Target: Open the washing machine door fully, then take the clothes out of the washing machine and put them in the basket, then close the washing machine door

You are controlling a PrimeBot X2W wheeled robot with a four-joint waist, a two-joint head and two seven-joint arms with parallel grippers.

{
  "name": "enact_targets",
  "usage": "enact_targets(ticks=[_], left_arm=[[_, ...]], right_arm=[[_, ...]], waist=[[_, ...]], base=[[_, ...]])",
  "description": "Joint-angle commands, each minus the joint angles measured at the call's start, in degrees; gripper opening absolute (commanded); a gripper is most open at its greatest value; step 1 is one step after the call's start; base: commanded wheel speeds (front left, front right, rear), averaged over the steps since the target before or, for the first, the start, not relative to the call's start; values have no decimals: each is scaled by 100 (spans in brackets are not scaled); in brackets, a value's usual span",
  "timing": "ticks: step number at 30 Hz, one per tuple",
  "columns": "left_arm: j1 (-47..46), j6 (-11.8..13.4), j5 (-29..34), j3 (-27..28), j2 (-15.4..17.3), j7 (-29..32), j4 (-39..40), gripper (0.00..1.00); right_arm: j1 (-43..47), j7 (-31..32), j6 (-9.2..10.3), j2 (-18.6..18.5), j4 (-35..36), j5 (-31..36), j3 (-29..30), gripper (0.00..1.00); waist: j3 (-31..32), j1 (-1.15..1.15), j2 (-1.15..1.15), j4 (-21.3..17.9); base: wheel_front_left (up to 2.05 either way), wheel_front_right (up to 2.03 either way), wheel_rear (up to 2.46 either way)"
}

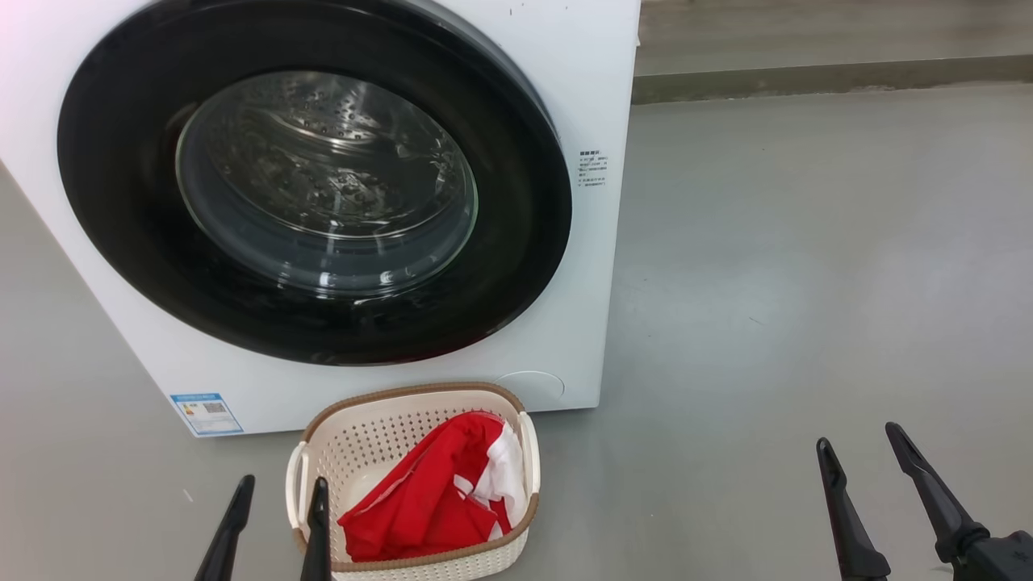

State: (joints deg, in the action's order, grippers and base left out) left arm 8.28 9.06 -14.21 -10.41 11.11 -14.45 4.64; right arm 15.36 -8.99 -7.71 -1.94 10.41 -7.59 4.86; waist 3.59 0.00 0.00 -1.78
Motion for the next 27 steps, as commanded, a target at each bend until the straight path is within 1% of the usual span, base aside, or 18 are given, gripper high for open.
enact_targets(ticks=[1, 27], left_arm=[[-123, 46, -1, 212, 75, -23, 162, 100], [-141, 17, 0, 137, 128, -43, 205, 100]], right_arm=[[-62, -18, 22, -94, 196, -62, -97, 100], [36, -39, 22, -94, 245, -105, -61, 100]], waist=[[-8, 0, 0, -7], [-21, 0, 0, 99]], base=[[0, 0, 0], [0, 0, 0]])
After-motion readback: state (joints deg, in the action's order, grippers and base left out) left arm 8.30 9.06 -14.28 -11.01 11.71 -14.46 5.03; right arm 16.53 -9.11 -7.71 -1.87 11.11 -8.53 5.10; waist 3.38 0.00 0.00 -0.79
